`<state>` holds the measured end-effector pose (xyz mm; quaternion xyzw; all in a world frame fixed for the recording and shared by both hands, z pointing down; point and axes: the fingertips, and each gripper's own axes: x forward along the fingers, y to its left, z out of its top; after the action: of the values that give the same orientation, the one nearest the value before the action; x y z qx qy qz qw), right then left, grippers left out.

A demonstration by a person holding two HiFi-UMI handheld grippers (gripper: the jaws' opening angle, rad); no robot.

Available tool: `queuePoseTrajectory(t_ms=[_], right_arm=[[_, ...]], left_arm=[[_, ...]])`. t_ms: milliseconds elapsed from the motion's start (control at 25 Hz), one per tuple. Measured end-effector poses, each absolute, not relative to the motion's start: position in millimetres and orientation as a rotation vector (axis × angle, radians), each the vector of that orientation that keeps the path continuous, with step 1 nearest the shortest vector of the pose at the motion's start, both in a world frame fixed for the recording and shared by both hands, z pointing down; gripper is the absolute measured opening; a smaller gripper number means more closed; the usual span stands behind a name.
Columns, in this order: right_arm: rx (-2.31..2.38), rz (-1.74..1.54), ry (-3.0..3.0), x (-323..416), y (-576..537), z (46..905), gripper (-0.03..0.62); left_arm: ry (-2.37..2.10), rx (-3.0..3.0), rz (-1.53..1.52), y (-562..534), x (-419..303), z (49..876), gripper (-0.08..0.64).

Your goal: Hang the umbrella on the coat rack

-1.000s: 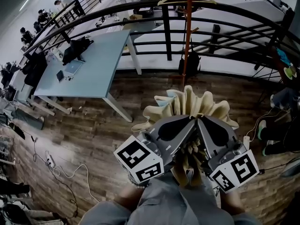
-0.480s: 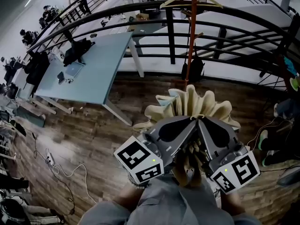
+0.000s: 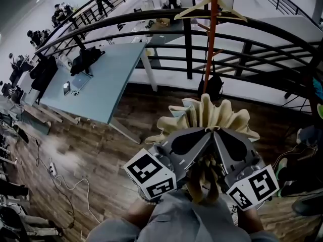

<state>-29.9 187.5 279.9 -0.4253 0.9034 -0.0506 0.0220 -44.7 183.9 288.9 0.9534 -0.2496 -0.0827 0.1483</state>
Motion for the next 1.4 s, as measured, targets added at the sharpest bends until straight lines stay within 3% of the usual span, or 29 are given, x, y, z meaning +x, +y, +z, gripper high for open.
queuePoseTrajectory(t_ms=[480, 1400], right_arm=[[-1.232, -0.136, 2.834, 36, 118, 264, 0.005], [-1.254, -0.096, 2.847, 60, 90, 263, 0.005]], left_arm=[[-0.793, 2.738, -0.246, 114, 21, 273, 0.008], [-0.803, 2.739, -0.254, 85, 45, 272, 0.008]])
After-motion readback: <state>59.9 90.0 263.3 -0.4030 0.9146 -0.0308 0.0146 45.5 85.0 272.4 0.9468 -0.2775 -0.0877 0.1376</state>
